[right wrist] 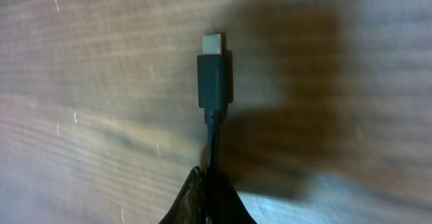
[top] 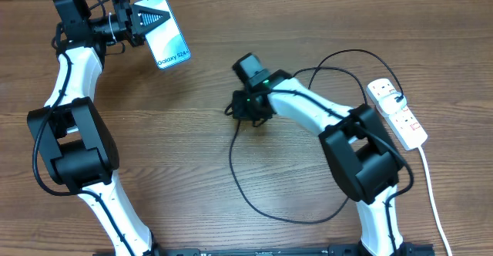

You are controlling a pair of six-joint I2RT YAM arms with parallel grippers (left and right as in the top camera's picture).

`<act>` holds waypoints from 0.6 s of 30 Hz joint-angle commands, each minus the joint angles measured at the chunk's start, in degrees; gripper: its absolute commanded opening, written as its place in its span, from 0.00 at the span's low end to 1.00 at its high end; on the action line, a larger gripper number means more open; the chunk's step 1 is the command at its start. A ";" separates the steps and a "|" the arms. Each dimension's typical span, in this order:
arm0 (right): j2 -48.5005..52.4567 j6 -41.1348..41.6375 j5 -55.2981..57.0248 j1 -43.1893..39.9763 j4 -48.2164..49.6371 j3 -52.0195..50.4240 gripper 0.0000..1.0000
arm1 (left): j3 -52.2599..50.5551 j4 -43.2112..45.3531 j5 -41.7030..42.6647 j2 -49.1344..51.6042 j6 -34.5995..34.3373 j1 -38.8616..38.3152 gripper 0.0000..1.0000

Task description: Plug charger to phone and switch on socket

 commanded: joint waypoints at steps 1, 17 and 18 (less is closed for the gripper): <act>-7.96 -8.02 -14.64 -0.94 -3.02 -0.68 0.04 | 0.55 -0.28 1.38 -0.79 -0.24 -0.96 0.04; -23.71 -7.08 -21.68 5.57 -5.68 -7.65 0.04 | 0.57 4.37 1.40 -0.79 -1.77 -14.64 0.04; -23.69 -6.95 -21.70 5.57 -4.90 -7.91 0.04 | 0.57 5.01 1.40 -0.79 -1.77 -15.02 0.04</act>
